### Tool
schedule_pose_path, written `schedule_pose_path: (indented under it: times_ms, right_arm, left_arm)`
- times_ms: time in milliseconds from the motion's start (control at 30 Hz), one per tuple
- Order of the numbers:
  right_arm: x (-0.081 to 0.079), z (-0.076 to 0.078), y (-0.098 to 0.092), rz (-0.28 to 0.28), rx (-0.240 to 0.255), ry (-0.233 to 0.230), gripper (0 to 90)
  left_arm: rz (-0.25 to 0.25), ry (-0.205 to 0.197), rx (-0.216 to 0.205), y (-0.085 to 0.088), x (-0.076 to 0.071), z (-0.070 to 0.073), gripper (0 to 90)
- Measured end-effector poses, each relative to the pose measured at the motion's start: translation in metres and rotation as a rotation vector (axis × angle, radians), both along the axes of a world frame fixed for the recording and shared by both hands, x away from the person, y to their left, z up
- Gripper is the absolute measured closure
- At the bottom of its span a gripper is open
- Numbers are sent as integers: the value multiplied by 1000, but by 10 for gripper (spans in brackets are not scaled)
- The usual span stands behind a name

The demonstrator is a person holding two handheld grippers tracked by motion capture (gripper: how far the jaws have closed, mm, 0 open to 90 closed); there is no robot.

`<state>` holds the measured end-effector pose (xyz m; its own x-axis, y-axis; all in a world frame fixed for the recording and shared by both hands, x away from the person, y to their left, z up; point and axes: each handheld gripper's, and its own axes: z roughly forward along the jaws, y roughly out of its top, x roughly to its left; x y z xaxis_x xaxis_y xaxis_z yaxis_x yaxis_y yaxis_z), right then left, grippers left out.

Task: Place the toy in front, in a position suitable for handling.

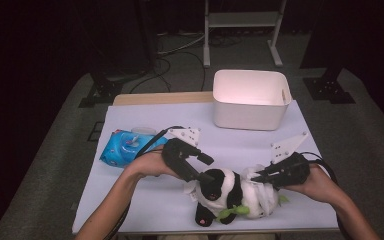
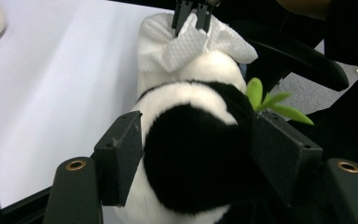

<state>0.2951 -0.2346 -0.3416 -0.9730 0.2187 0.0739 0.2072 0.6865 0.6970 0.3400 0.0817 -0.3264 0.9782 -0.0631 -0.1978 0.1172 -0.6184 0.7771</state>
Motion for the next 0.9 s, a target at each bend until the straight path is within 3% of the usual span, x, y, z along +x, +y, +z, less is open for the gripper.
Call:
schedule_pose_path:
  times_ms: [200,300,467,733,900]
  right_arm:
    - [-1,0,-2,-7,-8,1,834]
    - [-1,1,-1,-5,-11,11,833]
    - [1,11,8,13,-33,-13,834]
    - [9,14,57,122,-54,-15,834]
    - [12,19,82,168,-27,-18,834]
  left_arm:
    - [8,17,6,5,-2,-8,329]
    - [-3,25,13,-1,-5,-15,330]
    - [-24,8,34,-11,-7,-21,331]
    - [-22,-16,65,-14,-12,-21,334]
    - [-23,-23,64,-16,-14,-21,335]
